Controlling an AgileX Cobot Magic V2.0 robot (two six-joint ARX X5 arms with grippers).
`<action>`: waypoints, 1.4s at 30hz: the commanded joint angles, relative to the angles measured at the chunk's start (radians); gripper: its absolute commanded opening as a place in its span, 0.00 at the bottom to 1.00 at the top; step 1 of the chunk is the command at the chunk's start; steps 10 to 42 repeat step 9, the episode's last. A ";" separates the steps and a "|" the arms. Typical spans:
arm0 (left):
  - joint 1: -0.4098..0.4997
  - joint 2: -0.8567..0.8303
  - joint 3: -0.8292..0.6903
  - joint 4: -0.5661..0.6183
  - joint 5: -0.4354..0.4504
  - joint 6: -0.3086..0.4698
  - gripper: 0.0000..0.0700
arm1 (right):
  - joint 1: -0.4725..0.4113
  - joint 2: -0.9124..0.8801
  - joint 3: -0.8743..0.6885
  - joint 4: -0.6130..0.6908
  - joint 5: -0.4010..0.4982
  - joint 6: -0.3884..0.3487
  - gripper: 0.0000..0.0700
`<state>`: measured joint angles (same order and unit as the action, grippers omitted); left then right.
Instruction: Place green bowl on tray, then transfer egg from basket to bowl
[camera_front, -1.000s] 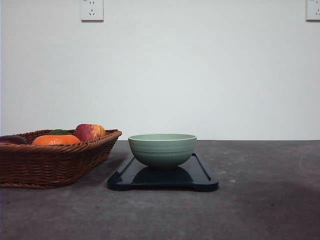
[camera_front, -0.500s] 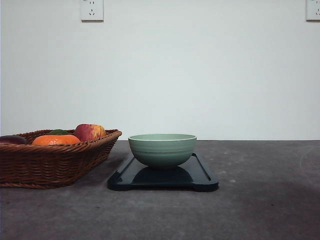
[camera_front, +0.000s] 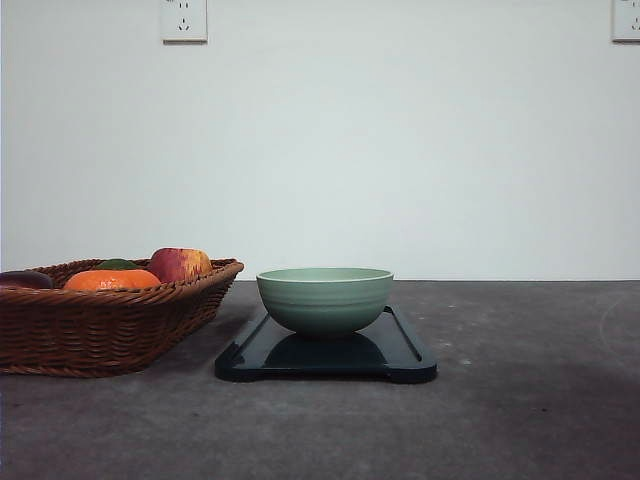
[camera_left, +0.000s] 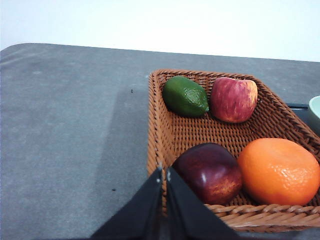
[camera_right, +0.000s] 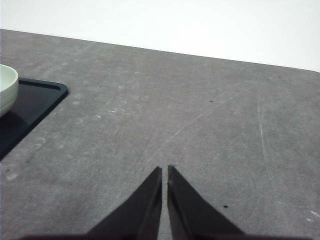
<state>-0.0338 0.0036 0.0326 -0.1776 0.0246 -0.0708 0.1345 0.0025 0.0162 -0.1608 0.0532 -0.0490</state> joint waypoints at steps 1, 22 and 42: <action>0.002 0.000 -0.019 0.014 -0.002 -0.001 0.00 | 0.000 0.001 -0.004 0.003 0.000 0.005 0.02; 0.002 0.000 -0.019 0.014 -0.002 -0.001 0.00 | 0.000 0.001 -0.004 0.003 0.000 0.005 0.02; 0.002 0.000 -0.019 0.014 -0.002 -0.001 0.00 | 0.000 0.001 -0.004 0.003 0.000 0.005 0.02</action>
